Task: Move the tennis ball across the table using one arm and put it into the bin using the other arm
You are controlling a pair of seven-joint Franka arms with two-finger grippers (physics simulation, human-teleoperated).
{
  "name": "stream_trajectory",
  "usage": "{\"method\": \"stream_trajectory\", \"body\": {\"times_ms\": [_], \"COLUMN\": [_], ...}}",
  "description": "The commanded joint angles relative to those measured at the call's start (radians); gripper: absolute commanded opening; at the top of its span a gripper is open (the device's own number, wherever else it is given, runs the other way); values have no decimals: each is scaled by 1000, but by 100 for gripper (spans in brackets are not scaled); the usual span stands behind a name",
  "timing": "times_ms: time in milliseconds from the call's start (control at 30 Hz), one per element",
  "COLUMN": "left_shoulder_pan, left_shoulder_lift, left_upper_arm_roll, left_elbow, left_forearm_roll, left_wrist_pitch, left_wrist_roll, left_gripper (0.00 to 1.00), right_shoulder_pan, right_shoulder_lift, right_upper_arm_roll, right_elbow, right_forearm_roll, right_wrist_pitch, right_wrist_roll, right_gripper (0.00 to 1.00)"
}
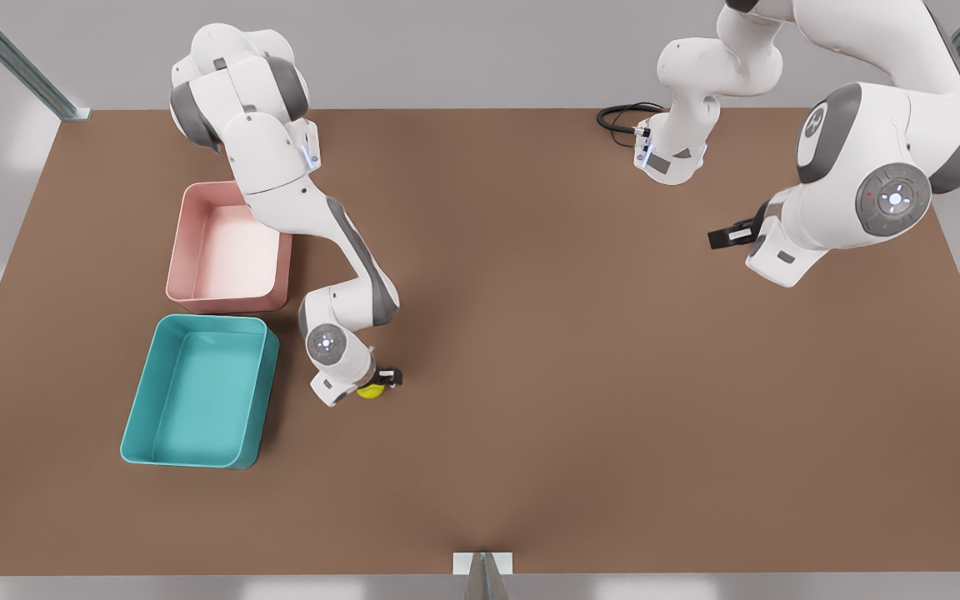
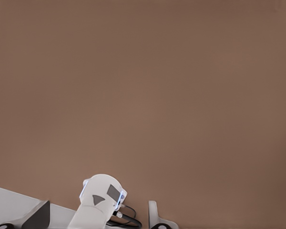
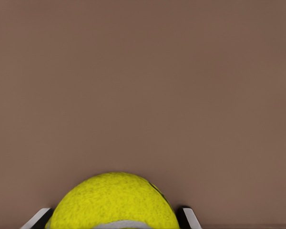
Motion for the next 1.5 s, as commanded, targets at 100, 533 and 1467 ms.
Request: {"method": "stream_trajectory", "body": {"times_ms": [100, 533, 1467], "left_shoulder_pan": [1, 6, 6], "left_shoulder_lift": [-1, 1, -5], "left_upper_arm_roll": [0, 0, 0], "left_elbow": [0, -1, -36], "left_forearm_roll": [0, 0, -3], "left_wrist_pitch": [1, 1, 7], "left_wrist_roll": [-55, -55, -55], "left_gripper": [100, 100, 100], "right_shoulder_pan": [0, -36, -378], "right_shoulder_lift": [-2, -111, -588], "right_upper_arm_roll": [0, -60, 87], "right_elbow": [0, 57, 301], "right_forearm_roll": [2, -29, -285], "right_wrist_pitch": [5, -5, -1060], "right_wrist_roll": [11, -376, -238], "right_gripper": [71, 60, 100]}}
